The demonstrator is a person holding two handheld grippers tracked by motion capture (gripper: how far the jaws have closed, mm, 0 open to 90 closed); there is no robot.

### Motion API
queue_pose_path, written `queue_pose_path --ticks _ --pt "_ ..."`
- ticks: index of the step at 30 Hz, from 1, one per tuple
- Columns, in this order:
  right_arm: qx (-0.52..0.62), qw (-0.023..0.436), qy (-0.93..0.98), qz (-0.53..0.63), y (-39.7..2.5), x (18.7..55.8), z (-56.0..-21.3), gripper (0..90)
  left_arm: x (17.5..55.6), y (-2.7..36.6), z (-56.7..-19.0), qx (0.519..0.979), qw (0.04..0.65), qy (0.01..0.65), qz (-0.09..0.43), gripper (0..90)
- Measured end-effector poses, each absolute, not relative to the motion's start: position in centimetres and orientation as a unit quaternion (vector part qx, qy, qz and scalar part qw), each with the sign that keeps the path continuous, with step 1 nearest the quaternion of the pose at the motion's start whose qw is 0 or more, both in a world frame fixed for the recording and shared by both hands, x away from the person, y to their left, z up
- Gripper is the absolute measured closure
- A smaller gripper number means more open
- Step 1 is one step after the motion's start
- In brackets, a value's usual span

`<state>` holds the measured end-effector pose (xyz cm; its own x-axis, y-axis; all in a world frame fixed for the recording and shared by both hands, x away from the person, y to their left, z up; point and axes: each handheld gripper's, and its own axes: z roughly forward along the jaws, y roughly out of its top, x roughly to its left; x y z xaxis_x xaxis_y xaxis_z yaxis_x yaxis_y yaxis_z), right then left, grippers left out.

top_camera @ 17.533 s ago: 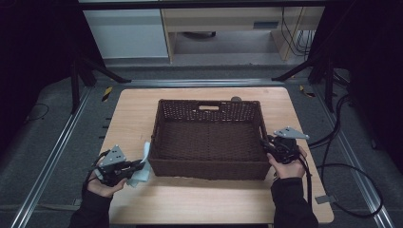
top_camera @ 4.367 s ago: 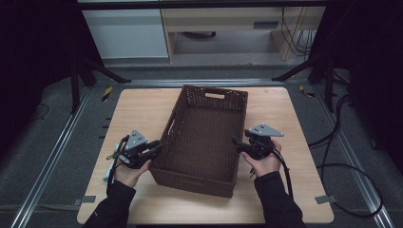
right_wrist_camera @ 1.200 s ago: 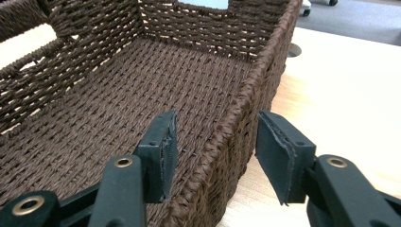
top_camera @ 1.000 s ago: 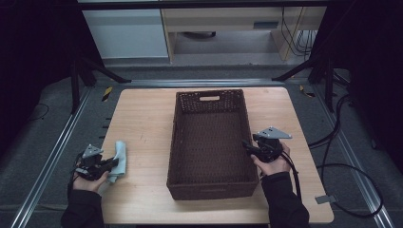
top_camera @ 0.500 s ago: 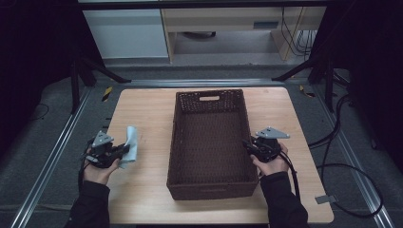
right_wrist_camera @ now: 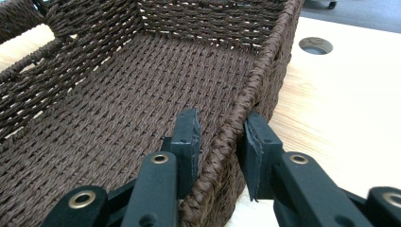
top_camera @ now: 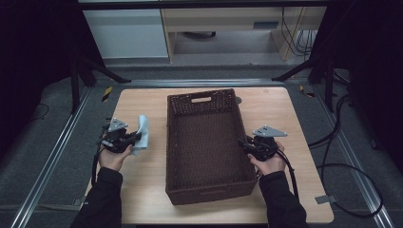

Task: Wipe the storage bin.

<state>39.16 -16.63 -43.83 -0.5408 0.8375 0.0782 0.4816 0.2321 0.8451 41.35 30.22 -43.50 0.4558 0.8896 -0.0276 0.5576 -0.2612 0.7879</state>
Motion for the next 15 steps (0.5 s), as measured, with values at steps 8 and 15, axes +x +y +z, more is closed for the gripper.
queue_pose_path --ticks 8,15 --pt "0.419 0.192 0.767 0.446 -15.9 39.0 -43.8 69.8 43.7 28.4 -44.1 0.770 0.386 0.465 0.206 82.8" --pt "0.410 0.187 0.773 0.447 -15.7 39.0 -43.8 69.8 45.8 26.8 -46.3 0.789 0.354 0.466 0.189 83.0"
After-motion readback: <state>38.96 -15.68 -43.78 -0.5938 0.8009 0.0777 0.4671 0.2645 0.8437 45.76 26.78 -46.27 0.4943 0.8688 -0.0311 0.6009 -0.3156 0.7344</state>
